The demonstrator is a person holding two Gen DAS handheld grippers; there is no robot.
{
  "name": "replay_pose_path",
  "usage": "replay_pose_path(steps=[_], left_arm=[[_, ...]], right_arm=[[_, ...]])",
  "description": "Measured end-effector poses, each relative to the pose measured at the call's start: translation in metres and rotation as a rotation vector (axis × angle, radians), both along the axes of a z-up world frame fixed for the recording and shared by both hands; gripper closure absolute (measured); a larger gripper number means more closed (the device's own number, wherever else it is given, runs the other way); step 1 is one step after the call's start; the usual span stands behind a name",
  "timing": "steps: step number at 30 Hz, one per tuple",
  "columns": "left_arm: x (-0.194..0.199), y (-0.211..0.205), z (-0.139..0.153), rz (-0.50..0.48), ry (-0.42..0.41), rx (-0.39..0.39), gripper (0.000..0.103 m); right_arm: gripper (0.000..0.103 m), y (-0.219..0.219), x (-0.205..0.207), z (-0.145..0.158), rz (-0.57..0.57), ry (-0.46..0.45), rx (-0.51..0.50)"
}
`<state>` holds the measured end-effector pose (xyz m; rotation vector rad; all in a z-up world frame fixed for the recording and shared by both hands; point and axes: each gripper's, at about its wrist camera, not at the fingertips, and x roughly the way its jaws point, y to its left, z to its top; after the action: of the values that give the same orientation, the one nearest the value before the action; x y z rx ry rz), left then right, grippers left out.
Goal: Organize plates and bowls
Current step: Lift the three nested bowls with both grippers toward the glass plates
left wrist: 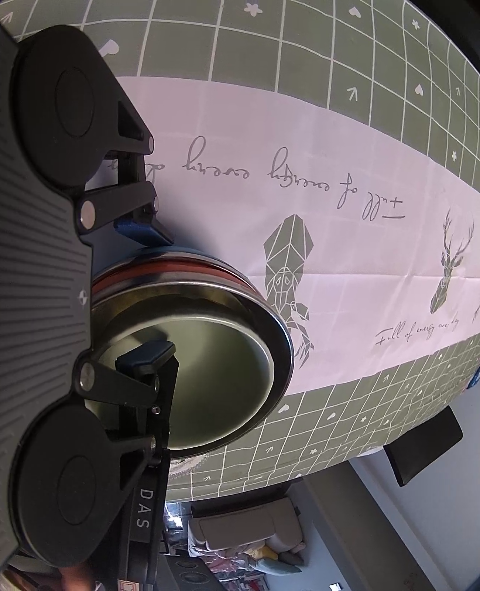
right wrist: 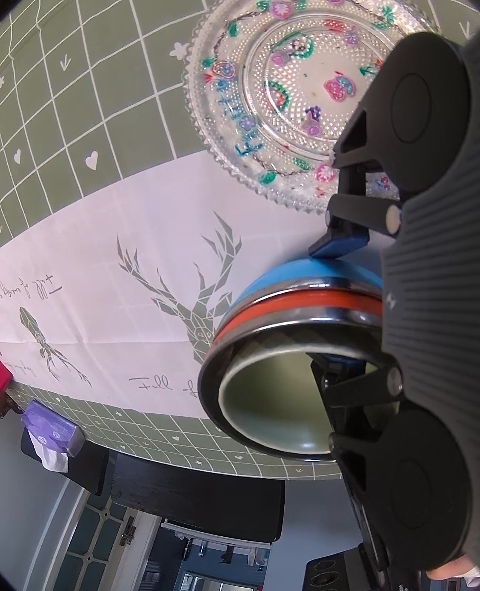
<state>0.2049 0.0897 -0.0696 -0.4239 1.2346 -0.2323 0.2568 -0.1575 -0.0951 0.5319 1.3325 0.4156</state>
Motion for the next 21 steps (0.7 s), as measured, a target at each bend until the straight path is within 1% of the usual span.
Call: replay_pose_path(steps=[4,6,10,12,14,16,18,20,21], left_arm=[[0.004,0.004,-0.002,-0.004,0.018,-0.016,0.039],[0.004,0.007,-0.005,0.015,0.02,-0.044,0.038],[-0.002,0.013,-0.011,0.049,-0.015,-0.089,0.037],[-0.004,0.017,-0.013,0.078,-0.009,-0.112,0.037],[-0.003,0.017,-0.012,0.066,-0.013,-0.107,0.035],[-0.004,0.015,-0.008,0.058,-0.019,-0.078,0.035],[-0.004,0.011,-0.004,0.042,-0.024,-0.055,0.039],[-0.006,0.011,-0.002,0.05,-0.019,-0.054,0.044],[-0.006,0.011,-0.002,0.053,-0.015,-0.051,0.044]], right_arm=[[0.054,-0.001,0.0,0.0,0.002,-0.001,0.001],[0.054,-0.002,0.0,0.0,-0.002,0.002,0.001],[0.053,-0.004,-0.001,0.0,-0.013,0.004,0.012],[0.052,-0.006,-0.001,-0.001,-0.01,0.004,0.021],[0.052,-0.006,0.0,-0.001,0.0,0.007,0.022],[0.052,-0.005,0.001,0.001,-0.002,0.013,0.01],[0.052,-0.004,0.0,0.005,0.0,0.002,0.0],[0.052,-0.003,0.0,0.007,0.003,0.003,-0.013],[0.052,-0.003,0.001,0.007,0.003,0.008,-0.024]])
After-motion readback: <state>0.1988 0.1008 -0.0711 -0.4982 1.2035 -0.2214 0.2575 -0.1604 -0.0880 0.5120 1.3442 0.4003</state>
